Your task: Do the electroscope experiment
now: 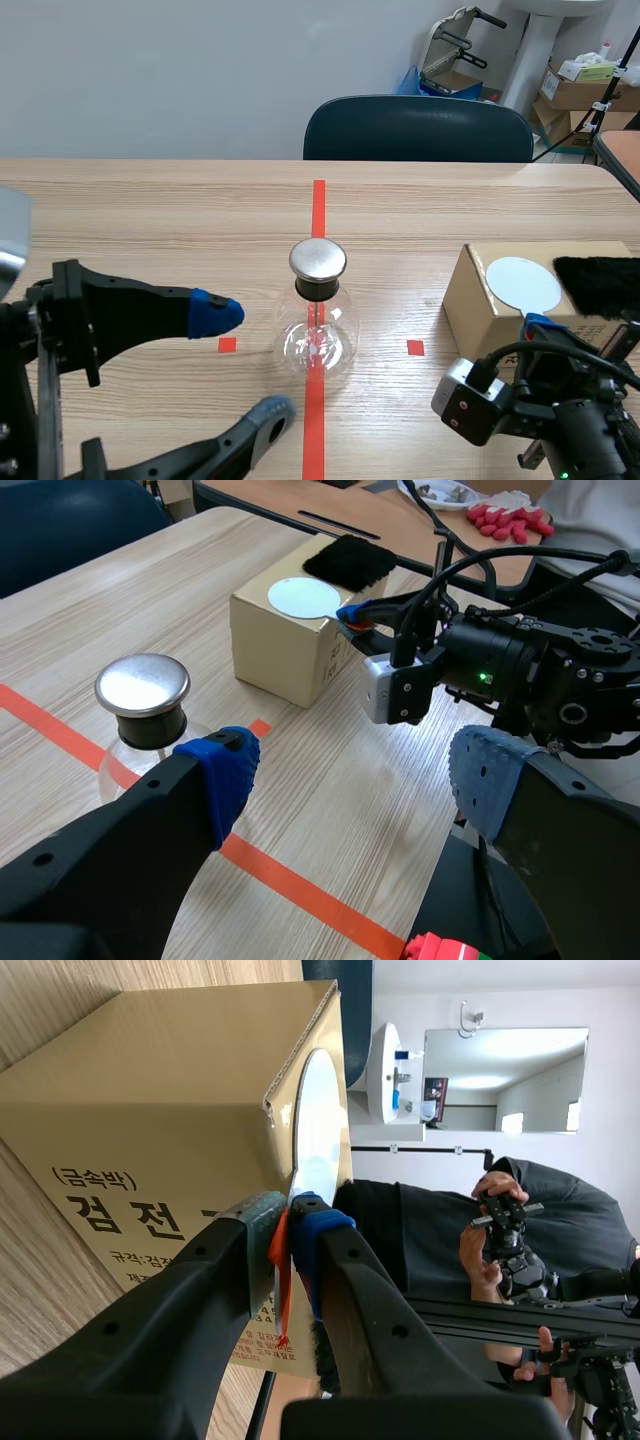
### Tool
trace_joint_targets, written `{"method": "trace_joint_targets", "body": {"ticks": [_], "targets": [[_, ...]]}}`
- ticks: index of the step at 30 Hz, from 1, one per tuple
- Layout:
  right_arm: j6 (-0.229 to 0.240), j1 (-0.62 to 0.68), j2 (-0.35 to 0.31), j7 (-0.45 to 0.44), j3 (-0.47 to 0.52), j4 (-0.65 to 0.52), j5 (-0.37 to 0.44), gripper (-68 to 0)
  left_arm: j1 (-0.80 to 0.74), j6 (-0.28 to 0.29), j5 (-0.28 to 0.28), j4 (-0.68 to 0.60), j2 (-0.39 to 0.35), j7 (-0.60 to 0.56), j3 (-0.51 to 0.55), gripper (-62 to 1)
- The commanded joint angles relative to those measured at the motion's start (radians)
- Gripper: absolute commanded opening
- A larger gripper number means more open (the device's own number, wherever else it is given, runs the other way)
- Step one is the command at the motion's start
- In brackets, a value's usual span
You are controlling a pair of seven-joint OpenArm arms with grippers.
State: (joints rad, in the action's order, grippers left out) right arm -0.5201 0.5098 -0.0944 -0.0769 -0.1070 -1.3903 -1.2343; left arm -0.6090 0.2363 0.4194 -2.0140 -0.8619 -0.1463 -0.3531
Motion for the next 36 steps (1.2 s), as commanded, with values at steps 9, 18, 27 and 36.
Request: {"method": "trace_joint_targets", "body": {"ticks": [9,18,27,36], "targets": [[-0.007,-0.011,-0.014,0.000,0.004,-0.009,0.000,-66.7,-0.003,0.002,0.006,-0.014,0.050,0.039,0.000,-18.7],[-0.007,-0.011,-0.014,-0.012,0.004,-0.009,0.000,-66.7,-0.003,0.002,-0.033,-0.014,0.050,0.042,0.000,-18.7],[-0.007,-0.011,-0.013,-0.015,0.004,-0.009,0.000,-66.7,-0.003,0.002,-0.037,-0.014,0.050,0.043,0.000,-18.7],[-0.018,-0.010,-0.013,-0.018,0.003,-0.009,0.000,-66.7,-0.003,0.002,-0.037,-0.014,0.050,0.061,0.000,-18.7]]}}
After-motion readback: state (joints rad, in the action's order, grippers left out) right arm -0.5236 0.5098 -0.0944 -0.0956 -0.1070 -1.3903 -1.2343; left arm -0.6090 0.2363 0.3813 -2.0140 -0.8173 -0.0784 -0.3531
